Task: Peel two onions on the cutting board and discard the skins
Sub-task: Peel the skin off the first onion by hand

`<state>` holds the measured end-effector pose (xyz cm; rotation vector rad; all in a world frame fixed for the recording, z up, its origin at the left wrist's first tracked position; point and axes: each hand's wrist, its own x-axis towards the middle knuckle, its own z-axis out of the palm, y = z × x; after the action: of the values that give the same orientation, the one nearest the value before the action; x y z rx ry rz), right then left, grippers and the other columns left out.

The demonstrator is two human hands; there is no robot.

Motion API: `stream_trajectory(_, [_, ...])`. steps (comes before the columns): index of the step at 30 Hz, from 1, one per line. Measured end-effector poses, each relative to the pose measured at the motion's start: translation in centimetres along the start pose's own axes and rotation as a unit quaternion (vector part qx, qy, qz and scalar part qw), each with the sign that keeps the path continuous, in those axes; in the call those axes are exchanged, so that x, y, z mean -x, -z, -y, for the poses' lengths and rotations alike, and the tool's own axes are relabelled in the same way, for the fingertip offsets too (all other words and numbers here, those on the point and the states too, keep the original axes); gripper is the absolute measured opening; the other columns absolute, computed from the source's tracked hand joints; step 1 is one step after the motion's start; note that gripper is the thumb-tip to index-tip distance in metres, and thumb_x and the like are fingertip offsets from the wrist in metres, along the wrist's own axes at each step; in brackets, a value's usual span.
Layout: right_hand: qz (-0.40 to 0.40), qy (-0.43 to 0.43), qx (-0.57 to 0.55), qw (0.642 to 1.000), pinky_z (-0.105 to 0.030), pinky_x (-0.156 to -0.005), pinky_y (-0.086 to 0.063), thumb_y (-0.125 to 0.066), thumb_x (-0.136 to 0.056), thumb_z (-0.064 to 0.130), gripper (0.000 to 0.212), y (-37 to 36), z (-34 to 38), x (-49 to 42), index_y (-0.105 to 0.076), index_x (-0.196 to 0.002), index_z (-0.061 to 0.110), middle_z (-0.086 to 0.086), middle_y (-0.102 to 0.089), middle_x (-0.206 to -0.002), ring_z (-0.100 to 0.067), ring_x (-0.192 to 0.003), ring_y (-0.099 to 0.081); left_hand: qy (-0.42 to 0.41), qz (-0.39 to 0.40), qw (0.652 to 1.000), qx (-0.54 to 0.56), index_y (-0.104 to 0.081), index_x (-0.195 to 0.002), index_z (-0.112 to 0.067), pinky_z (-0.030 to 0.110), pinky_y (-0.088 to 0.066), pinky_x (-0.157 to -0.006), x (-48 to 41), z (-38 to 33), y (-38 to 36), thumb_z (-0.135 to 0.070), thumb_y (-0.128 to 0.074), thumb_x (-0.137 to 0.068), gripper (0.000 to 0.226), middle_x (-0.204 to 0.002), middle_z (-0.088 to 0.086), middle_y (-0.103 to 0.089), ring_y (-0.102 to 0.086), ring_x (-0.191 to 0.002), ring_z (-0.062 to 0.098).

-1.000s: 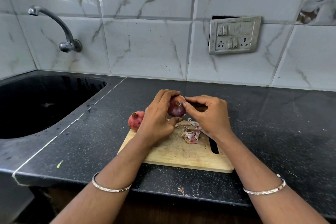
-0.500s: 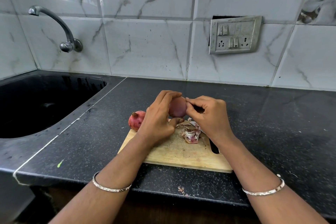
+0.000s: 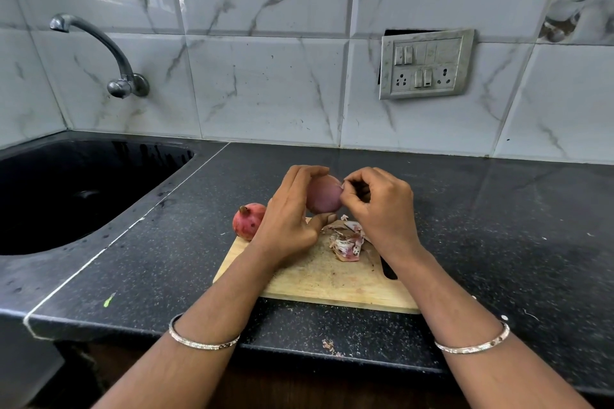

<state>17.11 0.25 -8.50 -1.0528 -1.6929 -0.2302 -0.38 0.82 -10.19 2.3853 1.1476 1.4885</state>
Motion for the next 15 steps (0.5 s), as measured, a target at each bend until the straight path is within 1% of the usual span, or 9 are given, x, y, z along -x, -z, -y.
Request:
stream_trajectory(6, [0.0, -0.033, 0.004, 0.999, -0.046, -0.064, -0.057, -0.071, -0.086, 0.01, 0.004, 0.32, -0.47, -0.1, -0.071, -0.082, 0.011, 0.004, -0.067, -0.075, -0.015, -0.067, -0.063, 0.024, 0.026, 0.998, 0.051, -0.048, -0.14, -0.015, 0.031, -0.053, -0.099, -0.02, 0.15, -0.12, -0.023, -0.08, -0.08, 0.068, -0.13, -0.003, -0.045, -0.054, -0.116, 0.008])
stream_trajectory(9, [-0.005, -0.055, 0.012, 0.998, -0.047, -0.066, -0.057, -0.071, -0.086, 0.01, 0.004, 0.46, -0.55, -0.15, -0.071, -0.082, 0.011, 0.004, -0.067, -0.073, -0.016, -0.067, -0.063, 0.033, 0.026, 0.997, 0.067, -0.048, -0.139, -0.014, 0.035, -0.055, -0.098, -0.05, 0.13, -0.05, -0.026, -0.077, -0.078, 0.068, -0.13, -0.002, -0.044, -0.055, -0.117, 0.012])
stream_trajectory(12, [0.003, -0.081, 0.026, 0.996, -0.047, -0.068, -0.057, -0.071, -0.087, 0.011, 0.005, 0.49, -0.75, -0.17, -0.07, -0.082, 0.011, 0.003, -0.067, -0.074, -0.017, -0.068, -0.063, 0.041, 0.026, 0.995, 0.084, -0.047, -0.138, -0.014, 0.036, -0.056, -0.097, -0.02, 0.24, -0.07, -0.025, -0.077, -0.078, 0.068, -0.13, -0.002, -0.043, -0.055, -0.118, 0.013])
stream_trajectory(15, [0.018, -0.085, 0.047, 0.995, -0.042, -0.069, -0.056, -0.07, -0.088, 0.012, 0.007, 0.37, -0.61, -0.06, -0.069, -0.081, 0.011, 0.002, -0.067, -0.074, -0.015, -0.067, -0.062, 0.045, 0.031, 0.994, 0.093, -0.045, -0.137, -0.014, 0.035, -0.057, -0.095, -0.03, 0.34, -0.13, -0.026, -0.077, -0.079, 0.067, -0.13, -0.002, -0.042, -0.055, -0.118, 0.012])
